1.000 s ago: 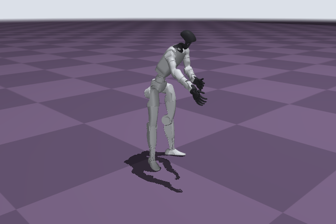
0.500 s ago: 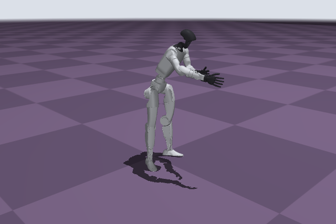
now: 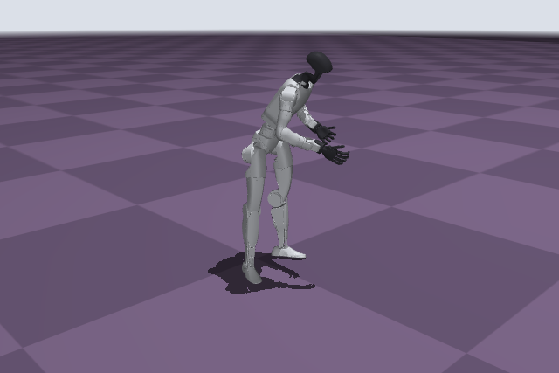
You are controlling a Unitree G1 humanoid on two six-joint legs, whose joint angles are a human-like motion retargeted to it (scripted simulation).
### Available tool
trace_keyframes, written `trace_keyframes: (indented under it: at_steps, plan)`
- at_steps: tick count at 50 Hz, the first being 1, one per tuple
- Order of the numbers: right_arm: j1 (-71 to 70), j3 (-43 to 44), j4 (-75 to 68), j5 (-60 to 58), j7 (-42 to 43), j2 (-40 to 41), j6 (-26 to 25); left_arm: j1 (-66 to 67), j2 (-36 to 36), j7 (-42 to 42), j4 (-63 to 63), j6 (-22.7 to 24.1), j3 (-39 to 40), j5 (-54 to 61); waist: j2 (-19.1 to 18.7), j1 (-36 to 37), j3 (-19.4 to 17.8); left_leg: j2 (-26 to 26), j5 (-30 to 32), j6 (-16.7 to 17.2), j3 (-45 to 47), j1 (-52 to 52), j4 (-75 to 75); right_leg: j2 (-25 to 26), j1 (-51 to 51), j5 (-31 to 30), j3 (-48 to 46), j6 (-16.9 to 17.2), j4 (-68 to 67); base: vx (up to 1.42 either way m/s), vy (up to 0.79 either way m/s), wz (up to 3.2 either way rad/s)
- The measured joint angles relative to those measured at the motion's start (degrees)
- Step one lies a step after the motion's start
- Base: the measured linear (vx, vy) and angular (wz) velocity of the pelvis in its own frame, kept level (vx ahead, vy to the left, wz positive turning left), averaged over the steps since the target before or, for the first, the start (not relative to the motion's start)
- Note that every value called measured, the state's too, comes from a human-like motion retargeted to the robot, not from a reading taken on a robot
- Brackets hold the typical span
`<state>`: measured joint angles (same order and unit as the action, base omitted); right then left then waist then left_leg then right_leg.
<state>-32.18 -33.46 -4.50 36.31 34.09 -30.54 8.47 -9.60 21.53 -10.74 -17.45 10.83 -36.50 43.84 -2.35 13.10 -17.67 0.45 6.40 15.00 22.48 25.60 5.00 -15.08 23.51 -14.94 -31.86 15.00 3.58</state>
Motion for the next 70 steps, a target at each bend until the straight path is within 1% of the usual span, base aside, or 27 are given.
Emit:
trace_keyframes:
  at_steps: [3, 5, 8, 12, 15, 16, 18, 20, 23, 25, 28, 31, 34, 37, 40, 42, 45, 48, 50, 53, 55, 58, 60, 63, 65, 67, 70]
  plan:
    - [-10.3, 1.7, -0.5, -1.7, 2.1, -6.4, -0.1, -11.5, -6.2, -5.2, 0.7, 1.1, -1.7, -4.1, 0.7, -0.4, 1.0, 0.3, 0.4, 0.0, -0.4, 0.6, 0.0, 0.3, 0.4, -0.1, -0.3, 0.0, 0.0, -0.06, -0.04, 0.06]
    - [-19.7, 1.6, -5.7, -2.8, 2.0, -9.7, -1.5, -21.6, -11.4, -7.9, 5.0, 1.2, -2.3, -5.7, 1.4, -0.9, 2.0, 0.5, 0.8, 0.0, -0.6, 1.0, 0.0, 0.5, 0.8, -0.3, -0.4, 0.0, 0.0, -0.09, -0.02, 0.03]
    - [-35.8, -0.6, -22.0, -3.0, 0.0, -11.9, -4.4, -38.9, -18.8, -11.8, 18.4, 1.4, -1.7, -6.1, 2.4, -1.5, 2.6, 0.7, 1.4, 0.0, -0.7, 1.5, 0.0, 0.8, 1.1, -0.8, -0.7, 0.0, 0.1, -0.11, -0.01, 0.00]
    - [-54.1, -4.2, -50.2, 3.1, -4.3, -11.7, -7.4, -60.6, -25.4, -17.1, 43.9, 1.4, -1.4, -5.7, 3.1, -0.9, 3.0, 1.0, 2.2, 0.0, -0.7, 2.3, 0.0, 1.3, 1.8, -1.4, -1.0, 0.0, 0.4, -0.11, 0.00, -0.03]
    - [-61.6, -5.3, -67.2, 6.4, -7.8, -11.0, -9.9, -70.2, -28.4, -17.2, 60.2, -0.2, -2.2, -5.8, 3.1, 0.2, 3.1, 1.0, 2.5, 0.0, -0.6, 2.9, 0.0, 1.5, 2.4, -1.6, -1.1, 0.0, 0.4, -0.05, 0.00, -0.01]
    - [-61.8, -5.5, -69.6, 7.1, -8.8, -10.8, -10.5, -70.6, -28.7, -16.1, 62.3, -0.6, -2.4, -5.5, 3.0, 0.5, 3.2, 1.0, 2.5, 0.0, -0.5, 3.1, 0.0, 1.5, 2.6, -1.6, -1.1, 0.0, 0.4, 0.00, 0.00, 0.00]
    - [-59.8, -5.7, -70.4, 9.0, -10.3, -10.0, -11.0, -68.4, -28.3, -13.2, 62.8, -1.3, -2.5, -4.9, 2.7, 0.8, 2.7, 0.9, 2.3, 0.0, -0.4, 2.6, 0.0, 1.3, 2.1, -1.4, -0.9, 0.0, 0.4, 0.03, 0.01, -0.02]
    - [-53.2, -4.3, -64.5, 10.8, -10.0, -8.3, -10.4, -60.8, -25.8, -9.9, 56.8, -1.9, -2.3, -4.2, 2.6, 0.5, 2.1, 0.8, 1.9, 0.0, -0.4, 1.8, 0.0, 1.1, 1.4, -1.1, -0.6, 0.0, 0.3, 0.10, 0.01, -0.04]
    - [-35.3, -0.8, -45.9, 11.2, -7.0, -3.9, -8.2, -41.3, -18.1, -6.4, 39.7, -2.9, -2.3, -3.5, 3.1, -0.6, 1.5, 0.6, 1.1, 0.0, -0.3, 0.4, 0.0, 0.6, 0.3, -0.6, -0.1, 0.0, 0.2, 0.14, 0.02, -0.03]
    - [-23.2, -0.8, -33.7, 11.9, -5.7, -0.7, -6.7, -28.0, -12.5, -4.6, 29.2, -2.8, -1.6, -2.8, 3.5, -1.4, 1.3, 0.3, 0.7, 0.0, -0.2, 0.2, 0.0, 0.2, 0.1, -0.4, 0.0, 0.0, 0.1, 0.13, 0.03, 0.03]
    - [-8.7, -2.4, -20.1, 14.2, -5.7, 3.0, -5.2, -10.2, -5.7, -2.1, 16.5, -2.0, 0.9, -1.5, 3.5, -2.0, 0.5, -0.1, 0.4, 0.0, -0.3, 0.3, 0.0, -0.1, 0.0, -0.3, -0.2, 0.0, 0.1, 0.05, 0.02, 0.05]
    - [-1.9, -3.0, -11.3, 14.2, -4.6, 3.6, -2.8, 0.7, -1.9, 0.4, 7.5, -0.9, 3.2, -0.9, 3.2, -1.5, -0.1, -0.3, 0.4, 0.0, -0.6, 0.9, 0.0, -0.3, 0.4, -0.4, -0.7, 0.0, 0.0, 0.00, 0.00, 0.00]
    - [-3.7, -2.4, -4.8, 10.3, -1.6, 0.6, 0.0, 1.6, -0.6, -0.2, 1.5, 0.5, 3.4, -1.8, 3.2, -0.4, 0.0, -0.3, 0.6, 0.0, -1.0, 1.3, 0.0, -0.2, 0.6, -0.5, -1.1, 0.0, 0.0, 0.00, 0.00, 0.00]
    - [-13.7, -2.5, -4.6, 3.9, -1.1, -4.1, -0.5, -7.9, -2.3, -3.6, 0.6, 1.5, 2.4, -3.9, 3.8, 0.9, 1.0, -0.1, 0.9, 0.0, -1.5, 1.9, 0.0, -0.1, 0.9, -0.6, -1.6, 0.0, -0.1, 0.00, 0.00, 0.00]
    - [-28.8, -4.8, -13.5, -3.5, -4.1, -7.4, -3.9, -24.0, -5.9, -6.7, 6.4, 2.0, 2.3, -6.7, 5.0, 1.7, 2.6, 0.1, 1.3, 0.0, -2.1, 2.7, 0.0, 0.1, 1.4, -0.8, -2.3, 0.0, -0.1, -0.04, 0.00, 0.10]
    - [-39.8, -7.1, -24.6, -6.6, -6.2, -7.6, -5.9, -36.4, -8.1, -9.0, 15.0, 2.4, 2.5, -9.5, 5.7, 1.9, 2.9, 0.2, 1.6, 0.0, -2.5, 3.0, 0.0, 0.2, 1.4, -1.0, -2.8, 0.0, -0.1, -0.08, 0.01, 0.17]
    - [-53.5, -8.7, -44.4, -7.2, -7.1, -5.7, -8.8, -54.1, -10.3, -13.9, 32.5, 2.1, 0.6, -13.7, 6.4, 2.2, 3.5, 0.1, 2.1, 0.0, -3.0, 3.8, 0.0, 0.4, 1.7, -1.3, -3.6, 0.0, -0.1, -0.09, 0.03, 0.19]
    - [-62.0, -7.5, -62.7, -5.2, -6.7, -3.2, -11.5, -67.1, -13.1, -16.7, 51.4, 0.5, -5.8, -12.5, 6.9, 2.7, 3.1, -0.1, 2.2, 0.0, -3.4, 4.0, 0.0, 0.2, 1.4, -1.2, -4.4, 0.0, -0.2, -0.05, 0.04, 0.19]
    - [-63.2, -5.9, -69.3, -2.4, -6.3, -2.2, -12.5, -70.8, -15.7, -15.5, 59.8, -0.9, -9.8, -8.9, 7.2, 3.3, 2.6, -0.3, 2.0, 0.0, -3.7, 3.6, 0.0, 0.0, 1.0, -0.9, -4.6, 0.0, -0.3, 0.03, 0.02, 0.07]
    - [-55.1, -2.3, -65.1, 3.6, -5.9, -0.7, -11.7, -65.7, -17.8, -11.9, 60.1, -2.4, -11.3, -3.9, 8.2, 3.9, 2.2, -0.6, 1.2, 0.0, -4.2, 2.5, 0.0, -0.6, -0.2, -0.1, -4.6, 0.0, -0.8, 0.13, 0.04, 0.11]
    - [-45.0, -0.2, -56.3, 6.2, -6.9, 1.2, -9.9, -56.7, -17.2, -9.4, 53.9, -3.0, -10.0, -3.0, 9.1, 4.0, 2.3, -0.8, 0.6, 0.0, -4.4, 1.6, 0.0, -1.0, -1.1, 0.5, -4.5, 0.0, -1.2, 0.19, 0.04, 0.07]
    - [-27.4, 1.6, -41.3, 6.3, -9.2, 5.9, -8.0, -37.8, -13.1, -5.9, 39.1, -3.3, -6.7, -2.7, 10.7, 3.7, 2.6, -1.1, -0.5, 0.0, -4.8, 0.2, 0.0, -1.7, -2.3, 1.3, -4.4, 0.0, -1.8, 0.20, 0.04, 0.14]
    - [-16.1, 1.5, -33.0, 5.6, -10.3, 9.1, -7.6, -25.1, -9.3, -4.0, 29.7, -3.1, -3.7, -1.9, 9.8, 2.0, -2.0, -1.6, -1.2, 0.0, -7.0, -5.2, 0.0, -2.4, -8.3, 3.3, -6.6, 0.0, -3.7, 0.13, 0.02, 0.66]
    - [-4.3, 0.7, -25.9, 6.6, -11.0, 12.4, -8.1, -8.6, -4.5, -2.0, 18.1, -2.4, 1.0, 0.1, 10.4, 3.4, -3.3, -1.9, -1.8, 0.0, -7.4, -5.9, 0.0, -2.7, -9.2, 3.8, -7.1, 0.0, -4.1, 0.10, 0.02, 0.27]
    - [0.6, 0.1, -22.0, 8.1, -11.4, 13.2, -7.9, -0.2, -2.0, -0.4, 11.7, -2.0, 3.9, 1.4, 10.4, 4.9, -4.1, -2.0, -2.0, 0.0, -8.0, -6.0, 0.0, -2.9, -9.6, 4.0, -7.8, 0.0, -4.4, 0.07, 0.01, 0.29]
    - [2.0, -0.6, -17.9, 9.4, -11.1, 12.4, -6.6, 4.5, -0.2, 0.8, 6.7, -1.6, 5.6, 2.2, 10.1, 6.6, -4.5, -2.1, -2.1, 0.0, -8.9, -6.0, 0.0, -3.1, -10.1, 4.4, -8.9, 0.0, -4.6, 0.06, 0.00, 0.43]
    - [-1.9, -1.9, -12.5, 10.2, -9.7, 9.5, -4.0, 4.1, 1.0, 0.4, 2.3, -0.7, 5.8, 2.3, 9.7, 8.7, -4.3, -2.5, -2.3, 0.0, -10.8, -5.8, 0.0, -3.6, -11.1, 5.5, -10.7, 0.0, -5.3, 0.06, -0.01, 0.63]
